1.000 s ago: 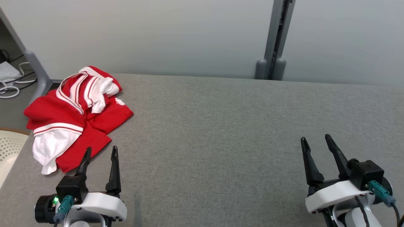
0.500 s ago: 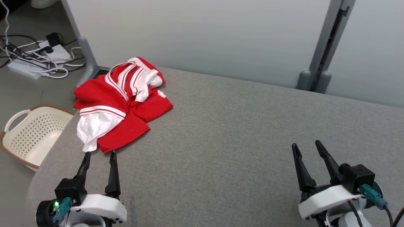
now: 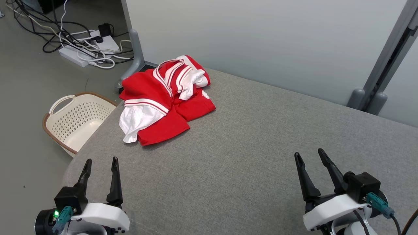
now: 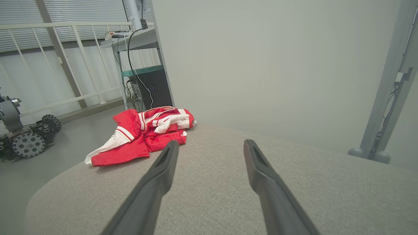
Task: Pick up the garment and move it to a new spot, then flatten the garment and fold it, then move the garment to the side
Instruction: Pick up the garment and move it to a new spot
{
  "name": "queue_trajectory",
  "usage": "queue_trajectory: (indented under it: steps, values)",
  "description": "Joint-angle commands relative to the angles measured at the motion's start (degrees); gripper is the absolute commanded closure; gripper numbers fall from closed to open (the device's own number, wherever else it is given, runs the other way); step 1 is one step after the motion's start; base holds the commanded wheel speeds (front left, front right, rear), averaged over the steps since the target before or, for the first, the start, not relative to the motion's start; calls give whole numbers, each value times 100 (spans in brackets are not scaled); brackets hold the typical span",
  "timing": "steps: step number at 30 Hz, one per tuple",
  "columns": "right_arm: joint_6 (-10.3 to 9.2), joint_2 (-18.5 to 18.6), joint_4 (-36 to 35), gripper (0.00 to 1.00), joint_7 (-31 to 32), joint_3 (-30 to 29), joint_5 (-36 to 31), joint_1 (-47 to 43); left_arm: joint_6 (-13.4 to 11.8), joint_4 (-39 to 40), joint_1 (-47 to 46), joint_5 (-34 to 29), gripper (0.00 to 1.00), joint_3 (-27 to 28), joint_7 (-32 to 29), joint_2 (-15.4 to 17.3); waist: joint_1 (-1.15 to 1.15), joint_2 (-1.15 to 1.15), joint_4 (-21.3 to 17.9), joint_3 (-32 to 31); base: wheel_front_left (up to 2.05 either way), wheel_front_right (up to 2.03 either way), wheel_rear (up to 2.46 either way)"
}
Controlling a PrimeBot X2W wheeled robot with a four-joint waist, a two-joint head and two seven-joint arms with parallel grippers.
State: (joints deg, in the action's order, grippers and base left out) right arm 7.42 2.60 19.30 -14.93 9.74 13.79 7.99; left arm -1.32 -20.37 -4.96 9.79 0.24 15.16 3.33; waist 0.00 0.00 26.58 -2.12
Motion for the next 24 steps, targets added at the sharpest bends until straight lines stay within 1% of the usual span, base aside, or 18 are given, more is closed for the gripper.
queue_trajectory:
  steps: [1, 8, 13, 18, 20, 24]
  values:
    - [13, 52, 10, 0, -31, -2, 54, 38, 9, 38, 42, 28, 0, 7, 8, 52, 0, 0, 35, -9, 0, 0, 0]
    - [13, 51, 40, 0, -31, 88, 109, 28, -31, 51, 58, 66, 0, 23, 7, 82, 0, 0, 12, -26, 0, 0, 0]
    - [13, 52, 59, 0, -31, 140, 138, 74, 89, 146, -44, 209, 0, 39, -129, 137, 0, 0, -121, 4, 0, 0, 0]
    - [13, 52, 79, 0, -31, 148, 74, 110, 278, 338, -399, 380, 0, 68, -533, 323, 0, 0, -279, 106, 0, 0, 0]
    - [13, 51, 85, 0, -31, 158, 48, 143, 433, 342, -560, 546, 0, 58, -835, 379, 0, 0, -361, 173, 0, 0, 0]
    - [13, 51, 88, 0, -31, 152, 7, 244, 601, 287, -1059, 757, 0, 90, -1394, 640, 0, 0, -538, 350, 0, 0, 0]
